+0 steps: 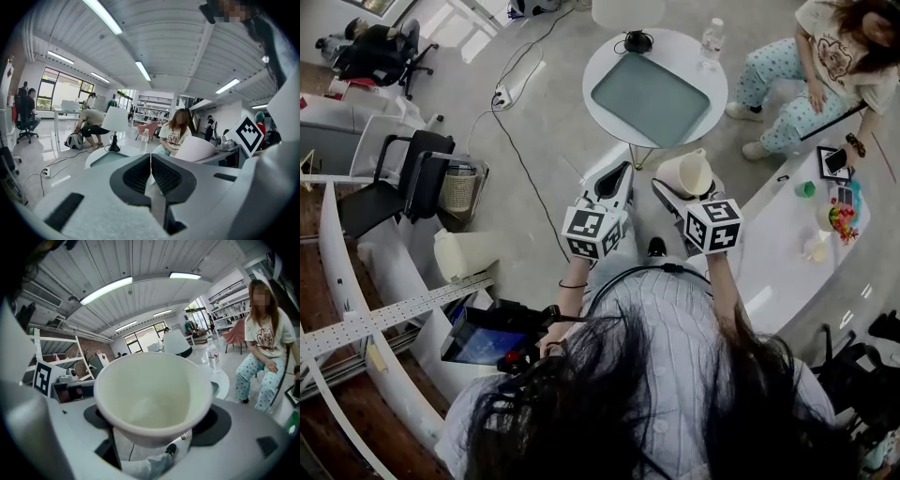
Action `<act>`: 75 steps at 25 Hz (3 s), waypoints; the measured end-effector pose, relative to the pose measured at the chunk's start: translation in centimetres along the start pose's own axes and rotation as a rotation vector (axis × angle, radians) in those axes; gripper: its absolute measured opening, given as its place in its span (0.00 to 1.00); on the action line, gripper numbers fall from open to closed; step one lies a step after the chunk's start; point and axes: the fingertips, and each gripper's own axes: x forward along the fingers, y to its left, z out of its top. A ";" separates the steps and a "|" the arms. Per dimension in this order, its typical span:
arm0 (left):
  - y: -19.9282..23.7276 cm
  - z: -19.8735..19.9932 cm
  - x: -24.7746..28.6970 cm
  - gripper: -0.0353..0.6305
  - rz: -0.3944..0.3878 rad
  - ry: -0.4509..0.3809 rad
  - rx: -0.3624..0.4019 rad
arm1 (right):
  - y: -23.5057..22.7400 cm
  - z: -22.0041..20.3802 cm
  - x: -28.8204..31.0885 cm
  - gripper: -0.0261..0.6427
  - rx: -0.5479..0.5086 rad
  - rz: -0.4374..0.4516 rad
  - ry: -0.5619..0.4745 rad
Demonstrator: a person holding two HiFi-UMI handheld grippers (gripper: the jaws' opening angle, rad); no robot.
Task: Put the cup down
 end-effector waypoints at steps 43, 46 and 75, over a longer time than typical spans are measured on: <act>16.8 1.9 17.1 0.08 -0.219 0.168 -0.016 | -14.9 5.1 25.7 0.69 0.076 -0.286 0.154; 17.6 2.0 18.0 0.08 -0.223 0.176 -0.012 | -16.1 4.9 27.6 0.69 0.053 -0.303 0.181; 20.8 0.4 19.3 0.08 -0.203 0.218 -0.042 | -22.0 3.6 33.4 0.69 -0.116 -0.463 0.295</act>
